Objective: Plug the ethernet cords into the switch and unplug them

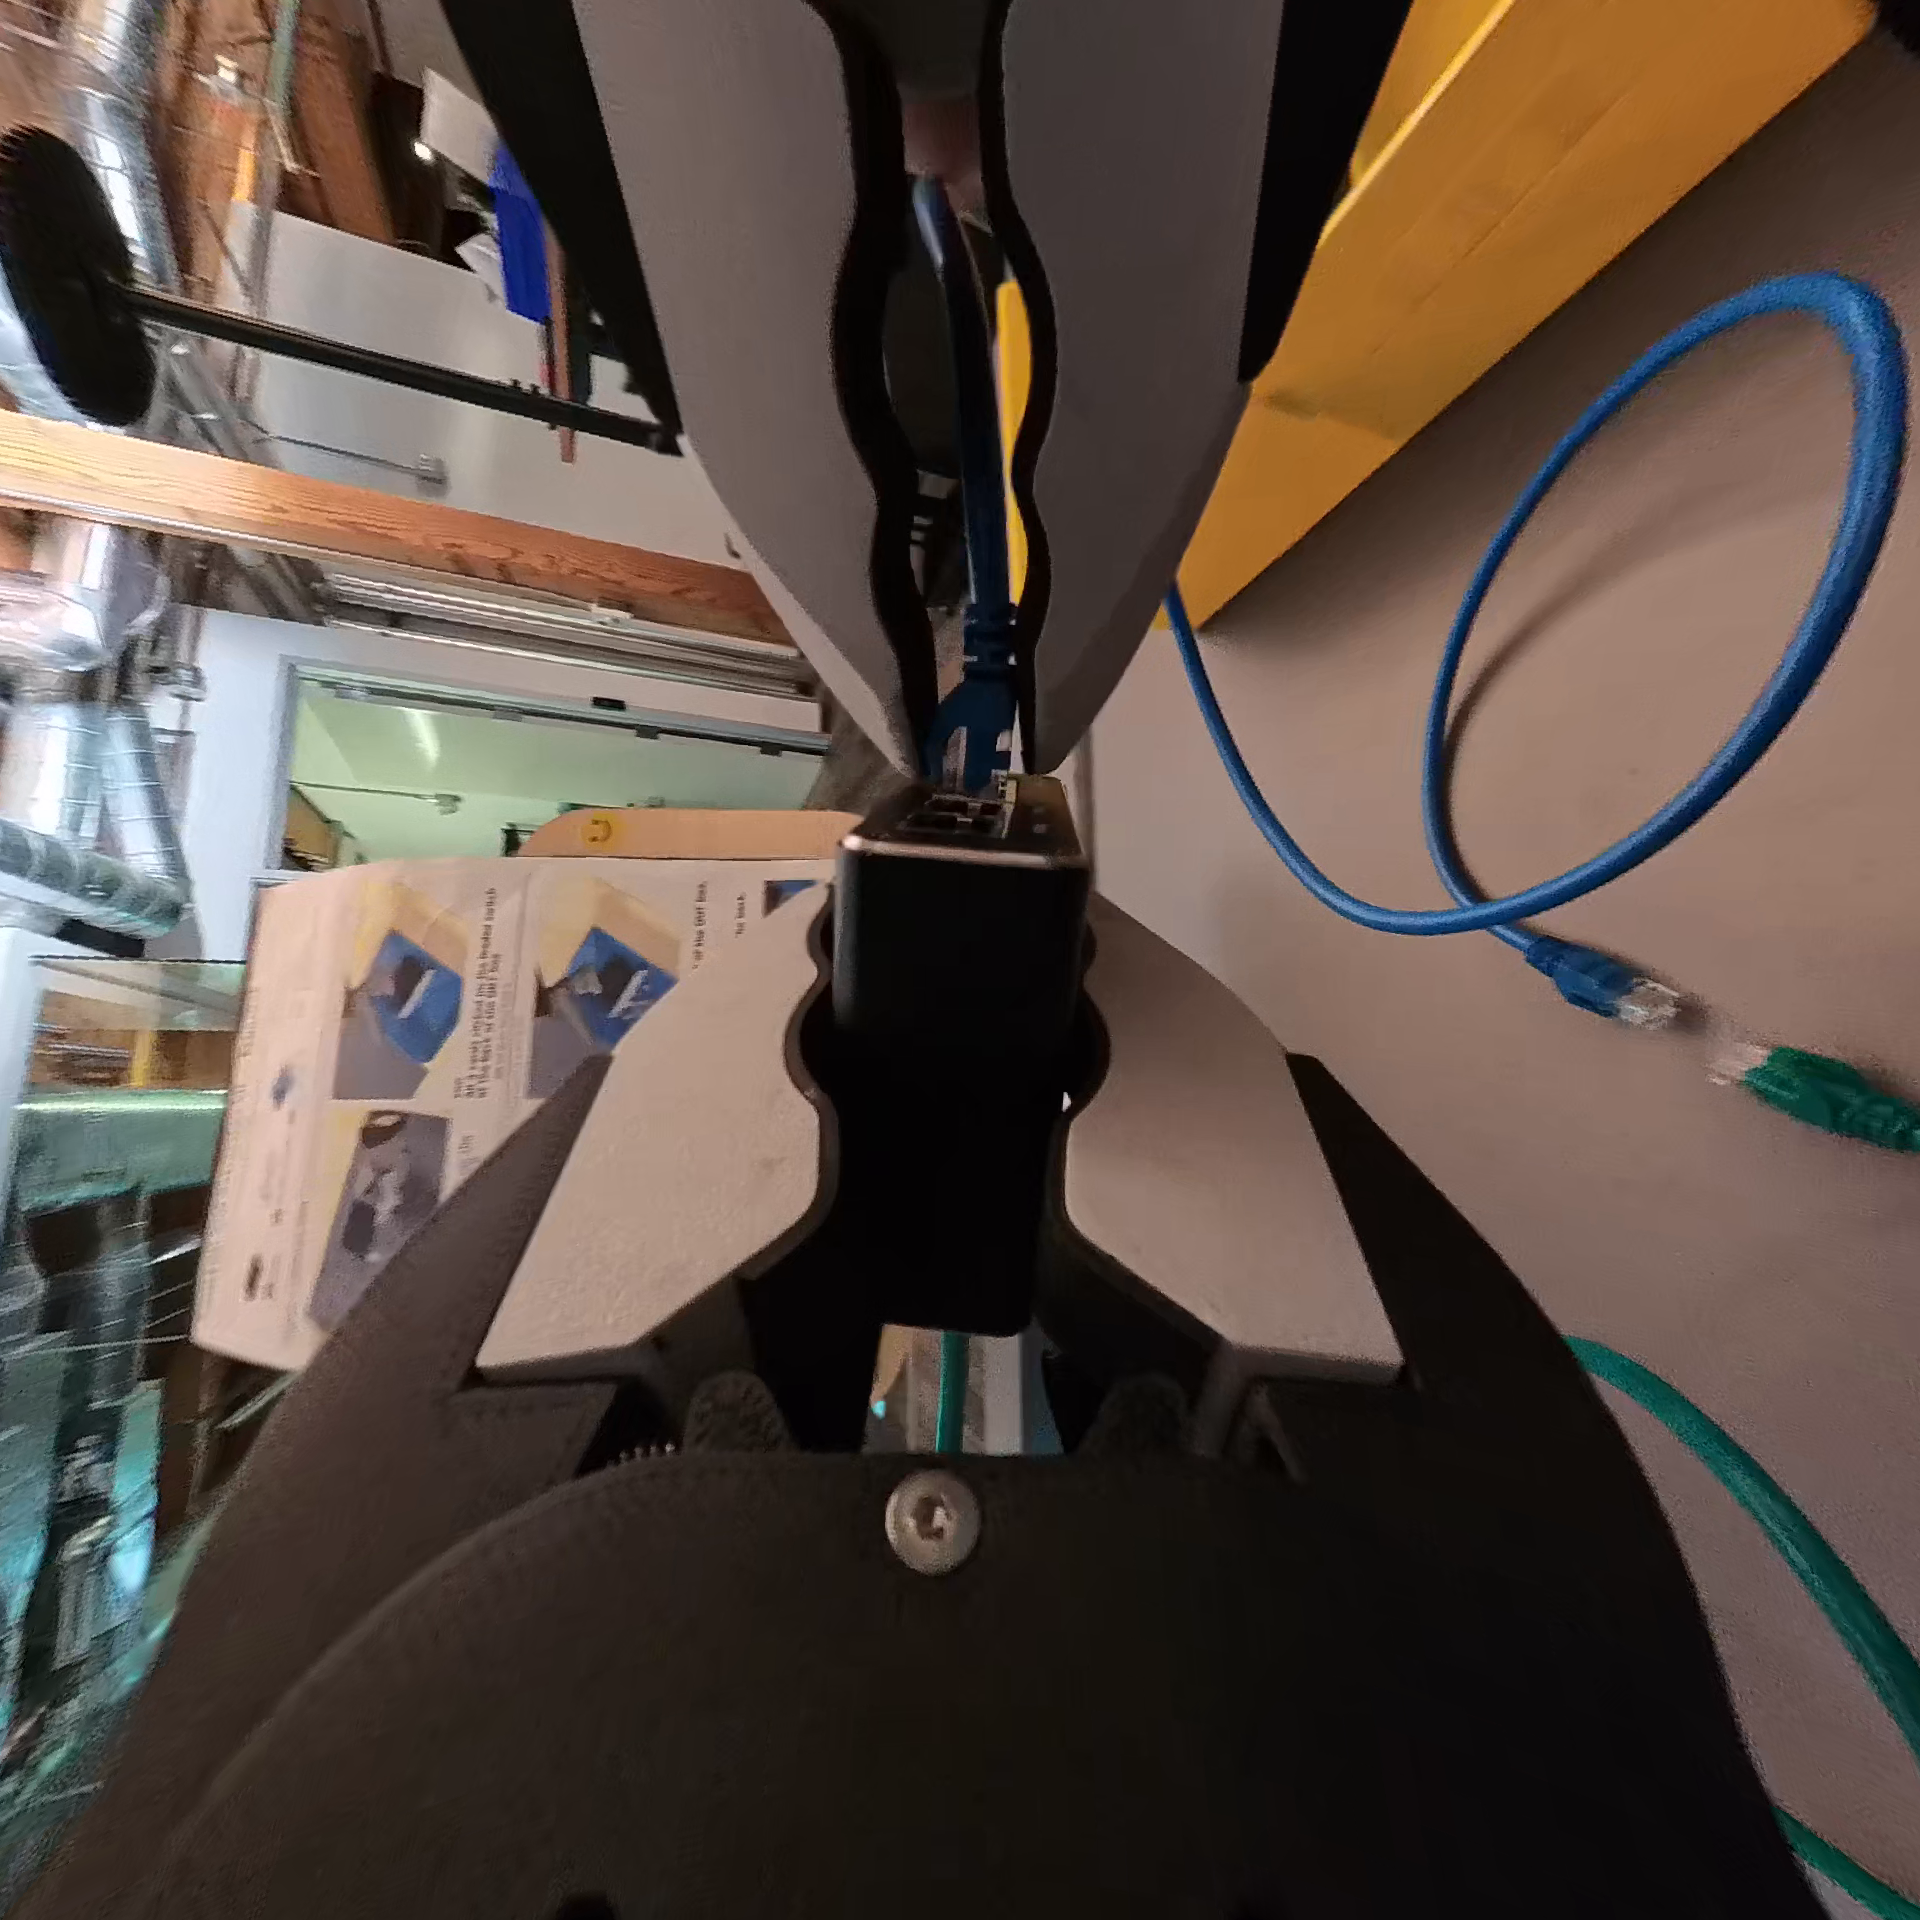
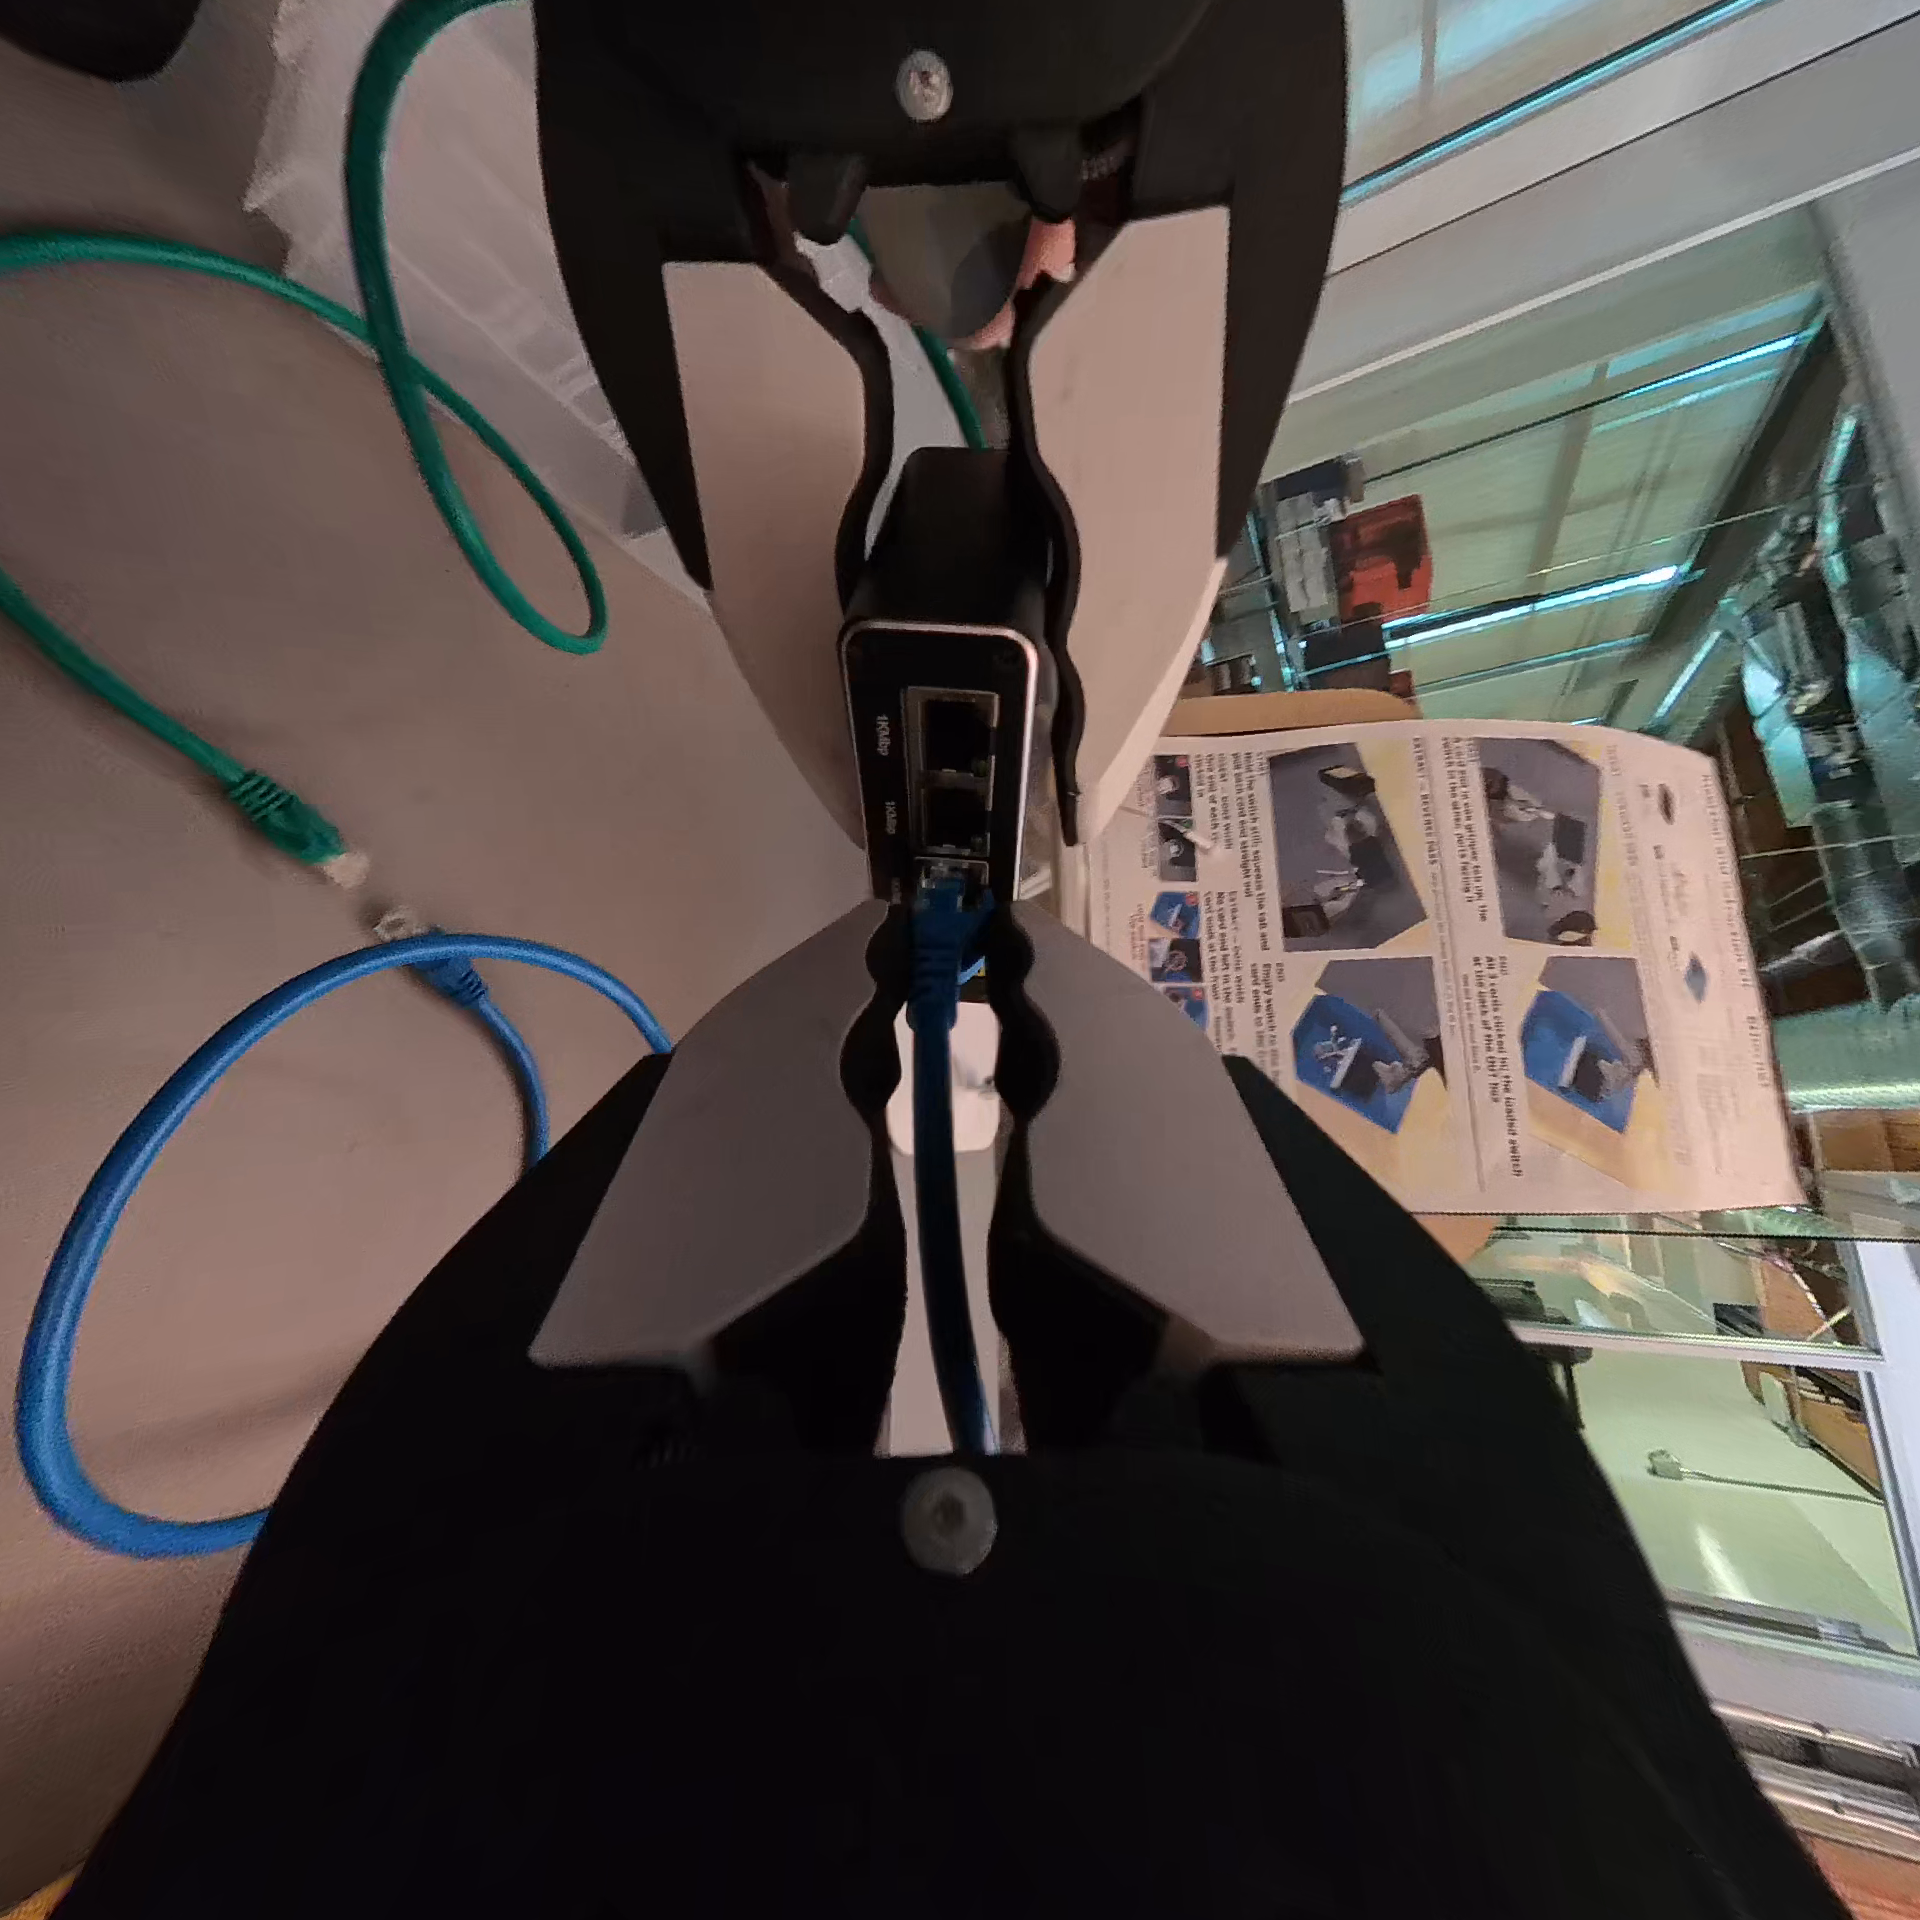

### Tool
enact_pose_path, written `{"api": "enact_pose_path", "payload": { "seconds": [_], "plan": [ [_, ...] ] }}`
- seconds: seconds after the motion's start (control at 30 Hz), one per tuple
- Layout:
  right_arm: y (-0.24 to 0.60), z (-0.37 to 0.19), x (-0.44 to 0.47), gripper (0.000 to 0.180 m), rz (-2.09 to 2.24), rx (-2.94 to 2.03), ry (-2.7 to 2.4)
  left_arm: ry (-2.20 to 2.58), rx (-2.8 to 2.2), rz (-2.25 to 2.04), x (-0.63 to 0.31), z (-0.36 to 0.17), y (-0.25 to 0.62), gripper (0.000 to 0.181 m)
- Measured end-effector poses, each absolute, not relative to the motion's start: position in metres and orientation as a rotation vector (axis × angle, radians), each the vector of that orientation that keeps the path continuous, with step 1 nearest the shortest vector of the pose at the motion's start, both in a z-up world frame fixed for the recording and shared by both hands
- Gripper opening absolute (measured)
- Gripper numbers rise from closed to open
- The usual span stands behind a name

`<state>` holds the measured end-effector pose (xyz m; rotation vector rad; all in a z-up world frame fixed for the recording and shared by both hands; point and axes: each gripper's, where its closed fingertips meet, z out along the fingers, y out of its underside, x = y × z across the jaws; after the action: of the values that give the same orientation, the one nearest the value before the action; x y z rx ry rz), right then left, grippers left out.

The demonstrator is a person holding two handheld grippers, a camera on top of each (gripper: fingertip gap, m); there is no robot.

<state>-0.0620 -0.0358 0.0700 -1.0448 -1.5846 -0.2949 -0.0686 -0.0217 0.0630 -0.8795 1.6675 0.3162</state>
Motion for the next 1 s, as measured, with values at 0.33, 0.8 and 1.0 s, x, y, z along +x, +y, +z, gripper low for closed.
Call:
{"api": "enact_pose_path", "payload": {
  "seconds": [0.33, 0.8, 1.0],
  "plan": [
    [-0.045, 0.047, -0.050, 0.017, -0.298, -1.149, -1.728, 1.766, -0.877, 0.276, -0.058, 0.042, -0.026, 0.039],
    [-0.049, 0.028, -0.041, 0.017, -0.206, -1.237, -1.810, 1.840, -0.961, 0.188, -0.052, 0.021, -0.028, 0.039],
    [-0.047, 0.036, -0.038, 0.017, -0.114, -1.231, -1.764, 1.789, -0.986, 0.095, -0.048, 0.026, -0.027, 0.039]
  ]
}}
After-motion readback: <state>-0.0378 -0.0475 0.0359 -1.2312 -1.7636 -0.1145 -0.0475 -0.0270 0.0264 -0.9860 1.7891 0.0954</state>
